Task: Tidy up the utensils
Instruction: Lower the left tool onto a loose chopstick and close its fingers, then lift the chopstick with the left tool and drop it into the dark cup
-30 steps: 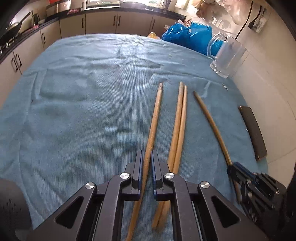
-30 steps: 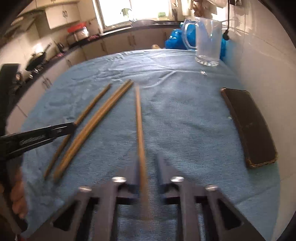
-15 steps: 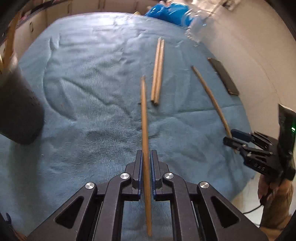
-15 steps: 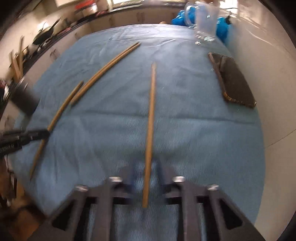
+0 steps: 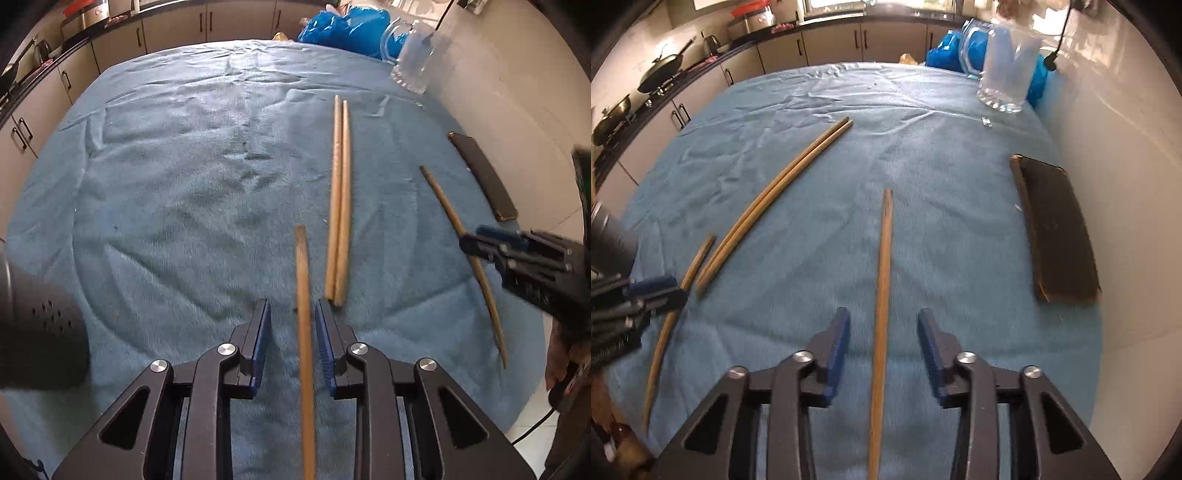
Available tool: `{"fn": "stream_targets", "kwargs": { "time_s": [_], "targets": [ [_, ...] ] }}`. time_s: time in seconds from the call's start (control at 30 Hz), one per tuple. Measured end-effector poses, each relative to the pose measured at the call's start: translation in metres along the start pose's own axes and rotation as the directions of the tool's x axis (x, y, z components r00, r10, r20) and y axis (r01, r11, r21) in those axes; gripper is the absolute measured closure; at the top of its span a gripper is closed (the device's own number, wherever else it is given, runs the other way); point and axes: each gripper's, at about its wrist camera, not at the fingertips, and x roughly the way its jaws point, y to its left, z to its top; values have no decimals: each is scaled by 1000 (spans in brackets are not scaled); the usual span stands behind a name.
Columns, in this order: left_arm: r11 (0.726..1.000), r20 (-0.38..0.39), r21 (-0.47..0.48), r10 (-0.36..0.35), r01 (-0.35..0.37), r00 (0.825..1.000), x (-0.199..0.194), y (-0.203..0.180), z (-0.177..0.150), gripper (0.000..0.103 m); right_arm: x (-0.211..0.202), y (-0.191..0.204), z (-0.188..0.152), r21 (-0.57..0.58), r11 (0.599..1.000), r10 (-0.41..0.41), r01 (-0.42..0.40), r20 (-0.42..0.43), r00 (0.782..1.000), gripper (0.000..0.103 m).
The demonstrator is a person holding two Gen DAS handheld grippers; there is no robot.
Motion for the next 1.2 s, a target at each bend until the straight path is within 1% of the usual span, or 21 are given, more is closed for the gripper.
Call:
{"fn": "stream_targets", "kwargs": {
  "time_s": [0.03,0.07,0.2,0.27,0.37,0.47,0.5,0.53,0.57,0.6,0.7,0.83,0.87,1.0,1.1,1.2],
  "targets": [
    [1000,-6,-3,-6,6,1000,1,2,3,79,6,0,8,2,1000,-9,9,-15,1000,76],
    [1000,-9,2,-6,6,1000,2,2,6,79,12,1,16,3,1000,-12,12,-34,999,77],
    [1000,-13,21,7,-7,1000,6,-1,16,79,25,6,38,4,999,-38,39,-67,997,78],
    [999,-12,33,17,-17,1000,10,-4,22,79,29,10,48,5,999,-45,45,-86,995,82],
    [999,-8,45,25,-25,1000,11,-6,25,79,33,13,58,23,999,-36,38,-110,993,89],
    [998,-11,56,27,-27,1000,11,-6,27,79,36,16,61,33,999,-31,35,-114,993,94],
    [998,-6,63,28,-27,1000,11,-6,26,79,36,16,61,35,999,-30,34,-107,994,94],
    [997,0,75,30,-30,1000,10,-6,25,82,36,16,60,34,999,-29,33,-95,995,94],
    [995,9,91,37,-37,999,10,-6,24,95,35,16,58,32,999,-29,31,-80,996,95],
    [995,13,96,33,-34,999,8,-5,21,95,34,15,56,29,999,-28,30,-67,997,95],
    [999,34,46,-4,2,999,1,7,14,96,26,12,48,56,998,2,-1,-24,1000,96],
    [999,80,-14,-40,41,996,-18,20,2,96,-2,9,34,85,995,49,-56,83,995,96],
    [998,104,-28,-56,59,993,-27,23,-2,96,-8,8,33,85,994,56,-65,104,993,96],
    [997,193,-31,-70,77,979,-61,23,-16,96,-47,14,15,77,992,80,-99,224,971,96],
    [996,265,-27,-74,84,961,-90,24,-27,96,-72,18,1,70,991,89,-114,294,952,96],
    [997,336,-16,-68,78,939,-116,17,-35,96,-96,27,-13,58,989,109,-138,353,929,96]
  ]
}}
